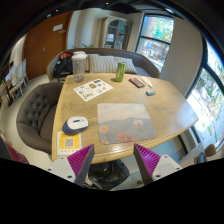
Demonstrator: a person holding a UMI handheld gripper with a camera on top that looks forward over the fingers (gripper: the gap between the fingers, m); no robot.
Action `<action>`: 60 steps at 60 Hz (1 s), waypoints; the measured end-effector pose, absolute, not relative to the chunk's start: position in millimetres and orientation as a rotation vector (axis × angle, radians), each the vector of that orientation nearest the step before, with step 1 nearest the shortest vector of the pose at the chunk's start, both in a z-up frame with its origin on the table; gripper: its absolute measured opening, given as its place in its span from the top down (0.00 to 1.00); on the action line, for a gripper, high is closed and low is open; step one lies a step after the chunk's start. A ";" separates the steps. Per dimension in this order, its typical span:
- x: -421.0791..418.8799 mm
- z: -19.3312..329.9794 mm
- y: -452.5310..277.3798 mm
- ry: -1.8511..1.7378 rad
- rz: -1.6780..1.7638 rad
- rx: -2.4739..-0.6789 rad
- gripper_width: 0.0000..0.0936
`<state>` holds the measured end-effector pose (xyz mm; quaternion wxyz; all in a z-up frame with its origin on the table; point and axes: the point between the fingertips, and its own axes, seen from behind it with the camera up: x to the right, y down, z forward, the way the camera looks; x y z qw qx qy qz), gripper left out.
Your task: Arrange mouse
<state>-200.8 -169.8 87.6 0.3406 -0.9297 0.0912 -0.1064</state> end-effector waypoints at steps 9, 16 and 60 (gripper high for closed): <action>-210.4 80.7 -168.9 0.147 -0.246 -2.442 0.14; -228.2 74.8 -167.1 0.065 -0.213 -2.453 0.13; -330.9 -18.3 -11.6 0.124 -0.006 -2.365 0.14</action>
